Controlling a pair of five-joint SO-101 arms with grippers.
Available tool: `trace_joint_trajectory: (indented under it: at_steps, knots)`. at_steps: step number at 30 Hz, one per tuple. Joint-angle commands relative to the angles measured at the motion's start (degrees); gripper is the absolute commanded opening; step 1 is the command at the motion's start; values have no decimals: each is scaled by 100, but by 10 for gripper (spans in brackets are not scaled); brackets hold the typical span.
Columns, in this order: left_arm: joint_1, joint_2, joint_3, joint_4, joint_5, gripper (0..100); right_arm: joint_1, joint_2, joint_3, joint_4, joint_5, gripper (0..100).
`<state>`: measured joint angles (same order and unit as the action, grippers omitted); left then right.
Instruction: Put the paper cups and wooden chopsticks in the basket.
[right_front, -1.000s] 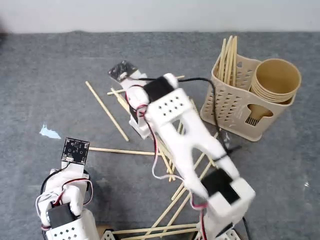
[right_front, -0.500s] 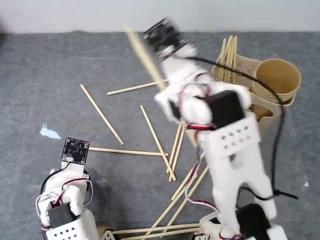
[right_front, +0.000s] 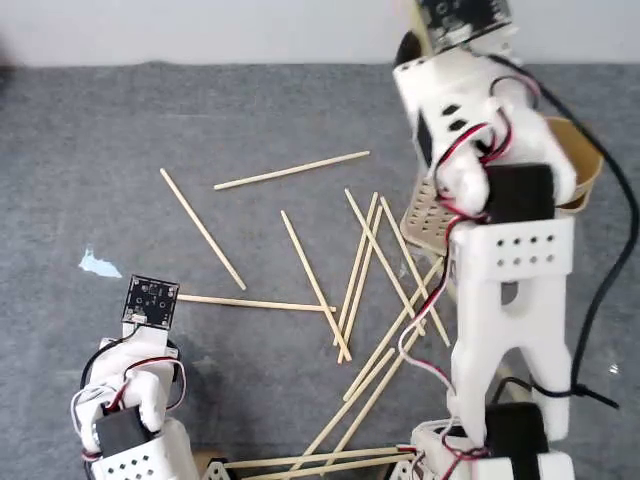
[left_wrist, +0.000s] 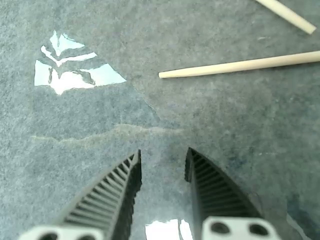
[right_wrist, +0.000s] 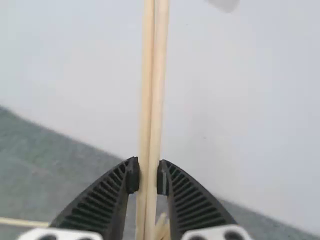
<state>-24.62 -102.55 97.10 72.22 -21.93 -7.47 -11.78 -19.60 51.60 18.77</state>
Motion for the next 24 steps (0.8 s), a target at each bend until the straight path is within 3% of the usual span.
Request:
trace_joint_trajectory:
  at_steps: [1,15,24]
  knots:
    - [26,-44,-66,35,35,137,242,84,-229,-611,-35,8]
    - [26,-44,-66,35,35,137,778,374,914,-734,-800,8]
    - [26,-44,-66,35,35,137,884,-356,3262,-2571,-949,8]
